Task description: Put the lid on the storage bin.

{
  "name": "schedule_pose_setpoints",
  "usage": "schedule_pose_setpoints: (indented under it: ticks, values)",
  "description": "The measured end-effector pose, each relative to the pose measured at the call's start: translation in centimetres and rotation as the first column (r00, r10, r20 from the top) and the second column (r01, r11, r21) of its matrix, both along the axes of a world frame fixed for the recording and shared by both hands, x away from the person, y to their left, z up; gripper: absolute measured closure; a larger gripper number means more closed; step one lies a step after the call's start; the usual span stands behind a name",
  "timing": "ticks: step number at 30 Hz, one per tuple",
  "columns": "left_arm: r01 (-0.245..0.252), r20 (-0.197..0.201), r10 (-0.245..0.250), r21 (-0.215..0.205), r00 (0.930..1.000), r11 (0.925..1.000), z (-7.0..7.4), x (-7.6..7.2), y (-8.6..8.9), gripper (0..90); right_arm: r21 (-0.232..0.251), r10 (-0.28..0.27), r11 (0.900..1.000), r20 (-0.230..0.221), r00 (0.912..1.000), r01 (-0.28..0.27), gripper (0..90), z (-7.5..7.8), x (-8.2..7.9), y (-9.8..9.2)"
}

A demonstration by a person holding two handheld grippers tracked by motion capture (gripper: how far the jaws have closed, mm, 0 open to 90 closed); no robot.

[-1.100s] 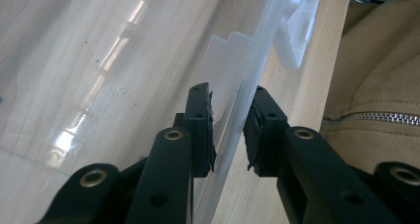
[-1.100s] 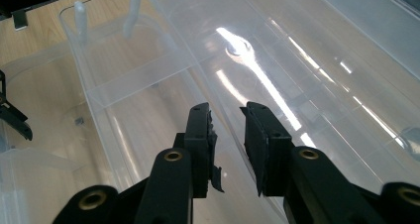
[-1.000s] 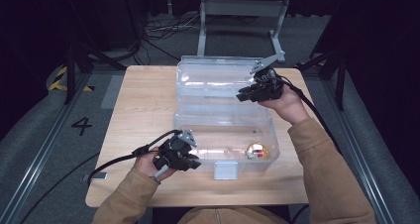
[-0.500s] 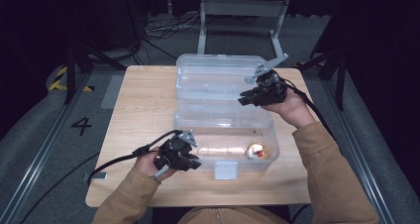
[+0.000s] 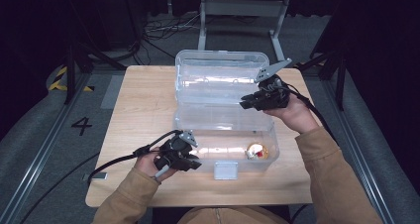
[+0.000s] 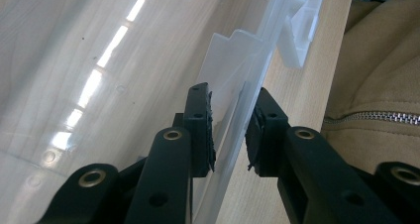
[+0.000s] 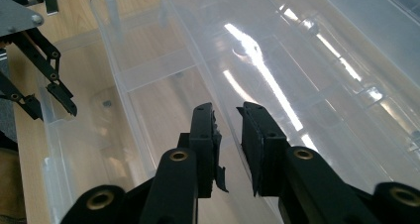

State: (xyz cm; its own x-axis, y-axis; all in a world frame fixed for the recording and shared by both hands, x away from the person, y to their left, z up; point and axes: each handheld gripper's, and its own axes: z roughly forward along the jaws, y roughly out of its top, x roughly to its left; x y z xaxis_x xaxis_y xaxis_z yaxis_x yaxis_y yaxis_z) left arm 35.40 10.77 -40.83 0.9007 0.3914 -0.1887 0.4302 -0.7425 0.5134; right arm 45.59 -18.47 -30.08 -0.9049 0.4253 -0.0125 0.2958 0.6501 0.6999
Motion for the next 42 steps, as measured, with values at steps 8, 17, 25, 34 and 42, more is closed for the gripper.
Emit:
schedule_pose_setpoints:
  ticks: [8,17,25,34,42]
  values:
    - [0.002,0.007,-0.002,0.009,1.0000,1.0000,0.0,0.0,0.0,73.9,0.008,0.008,1.000,0.010,0.9999,-0.008,75.8,-0.1,-0.9,-0.2]
    - [0.000,0.017,-0.001,0.014,0.9999,0.9999,-0.1,-0.1,-0.1,74.0,0.016,0.012,1.000,0.020,0.9997,-0.013,75.8,-0.2,-2.1,-0.4]
    - [-0.002,0.021,0.001,0.021,0.9998,0.9998,-0.1,-0.2,-0.1,74.1,0.027,0.017,0.999,0.018,0.9997,-0.018,75.8,-0.4,-2.8,-0.5]
    - [-0.004,0.026,0.003,0.021,0.9997,0.9998,-0.1,-0.2,-0.1,74.1,0.032,0.026,0.999,0.021,0.9994,-0.027,75.7,-0.6,-3.7,-0.7]
    - [-0.004,0.028,0.004,0.022,0.9996,0.9998,-0.1,-0.2,-0.1,74.0,0.035,0.036,0.999,0.021,0.9991,-0.037,75.7,-0.8,-4.2,-0.8]
